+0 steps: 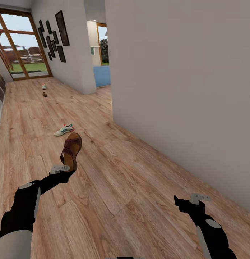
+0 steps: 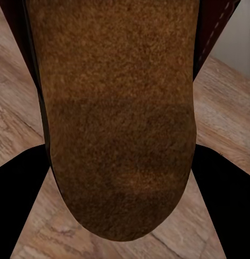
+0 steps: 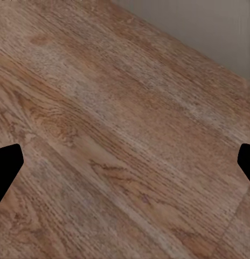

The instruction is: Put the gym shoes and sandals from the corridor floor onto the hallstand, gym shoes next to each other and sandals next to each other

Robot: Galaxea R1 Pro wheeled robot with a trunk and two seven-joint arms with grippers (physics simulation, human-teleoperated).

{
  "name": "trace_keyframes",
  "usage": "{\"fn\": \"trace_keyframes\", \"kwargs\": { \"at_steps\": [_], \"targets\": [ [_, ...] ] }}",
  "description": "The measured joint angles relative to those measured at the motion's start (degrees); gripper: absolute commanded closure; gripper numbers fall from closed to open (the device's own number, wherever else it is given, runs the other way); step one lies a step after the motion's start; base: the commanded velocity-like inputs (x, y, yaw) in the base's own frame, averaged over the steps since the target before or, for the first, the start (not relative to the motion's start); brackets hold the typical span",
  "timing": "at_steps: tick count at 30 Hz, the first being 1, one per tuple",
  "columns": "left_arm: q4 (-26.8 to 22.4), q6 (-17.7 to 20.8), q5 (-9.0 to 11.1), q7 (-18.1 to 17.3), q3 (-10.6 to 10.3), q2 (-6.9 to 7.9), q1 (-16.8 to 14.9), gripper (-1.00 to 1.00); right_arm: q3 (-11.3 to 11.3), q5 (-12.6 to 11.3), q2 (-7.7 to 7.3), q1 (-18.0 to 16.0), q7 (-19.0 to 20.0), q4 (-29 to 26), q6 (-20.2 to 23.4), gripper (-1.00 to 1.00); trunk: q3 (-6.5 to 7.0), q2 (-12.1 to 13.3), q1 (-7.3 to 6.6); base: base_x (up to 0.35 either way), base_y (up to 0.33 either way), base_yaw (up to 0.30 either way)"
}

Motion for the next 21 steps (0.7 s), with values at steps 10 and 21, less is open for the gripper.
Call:
{"fn": "trace_keyframes", "kwargs": {
  "at_steps": [10,21],
  "targets": [
    [0.18,-0.05,0.26,-0.03,0.08,-0.07,0.02,1.0,0.01,0.0,0.0,-0.03,-0.03,-0.02,0.02,-1.0,0.95,0.0,-0.03,0.2,-0.179,0.009],
    [0.19,-0.06,0.28,0.05,0.16,-0.03,0.02,1.0,0.02,0.0,0.0,-0.02,-0.23,-0.01,0.02,-1.0,1.8,0.0,-0.03,0.271,-0.268,0.181]
  ]
}}
